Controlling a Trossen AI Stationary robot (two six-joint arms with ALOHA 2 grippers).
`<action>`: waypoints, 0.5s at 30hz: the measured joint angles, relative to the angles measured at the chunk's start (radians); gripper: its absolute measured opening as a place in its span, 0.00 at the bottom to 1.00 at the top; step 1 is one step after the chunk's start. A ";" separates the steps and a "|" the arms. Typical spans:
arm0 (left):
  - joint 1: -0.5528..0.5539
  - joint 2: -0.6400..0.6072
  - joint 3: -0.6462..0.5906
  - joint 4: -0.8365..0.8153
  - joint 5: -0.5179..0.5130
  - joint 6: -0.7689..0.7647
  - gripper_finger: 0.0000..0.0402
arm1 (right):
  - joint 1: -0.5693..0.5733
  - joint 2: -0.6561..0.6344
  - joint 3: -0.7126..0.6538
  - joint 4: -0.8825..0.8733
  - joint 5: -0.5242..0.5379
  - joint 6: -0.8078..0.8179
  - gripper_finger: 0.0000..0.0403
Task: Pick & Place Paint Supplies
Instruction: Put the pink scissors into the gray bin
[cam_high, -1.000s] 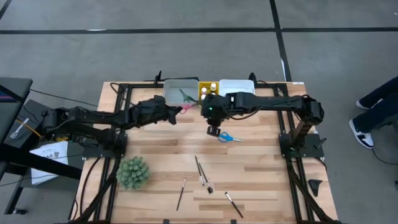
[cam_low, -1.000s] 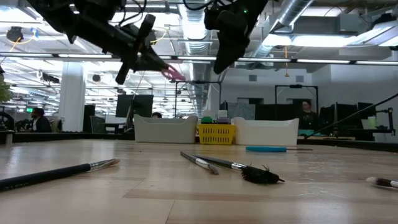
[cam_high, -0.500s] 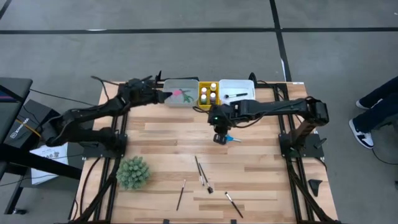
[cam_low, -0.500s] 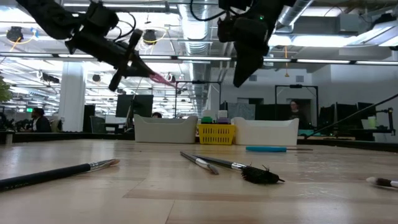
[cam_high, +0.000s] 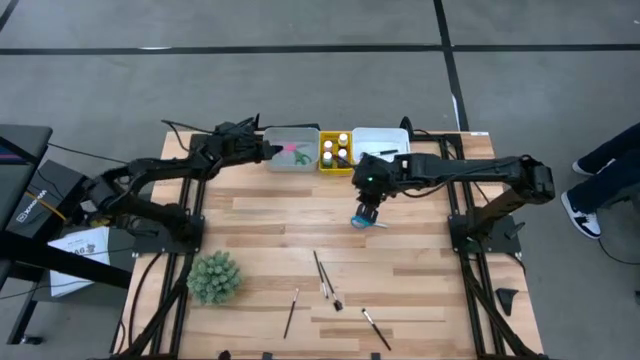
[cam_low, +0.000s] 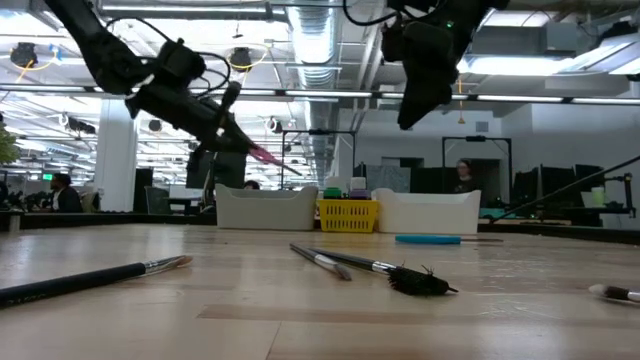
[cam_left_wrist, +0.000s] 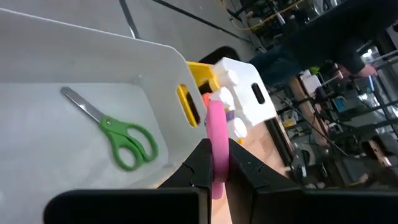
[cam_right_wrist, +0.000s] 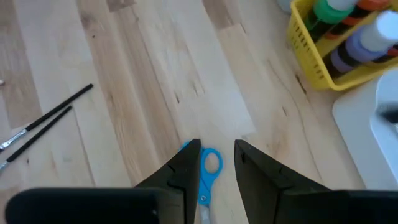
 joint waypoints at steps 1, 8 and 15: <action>0.000 0.020 0.000 0.021 -0.003 -0.011 0.03 | -0.004 -0.007 -0.003 -0.006 0.000 0.007 0.23; 0.000 0.137 0.045 0.031 -0.026 -0.023 0.03 | -0.029 -0.034 -0.003 -0.005 0.000 0.008 0.23; 0.013 0.188 0.066 0.026 -0.057 -0.023 0.03 | -0.037 -0.030 -0.004 -0.005 0.000 0.008 0.23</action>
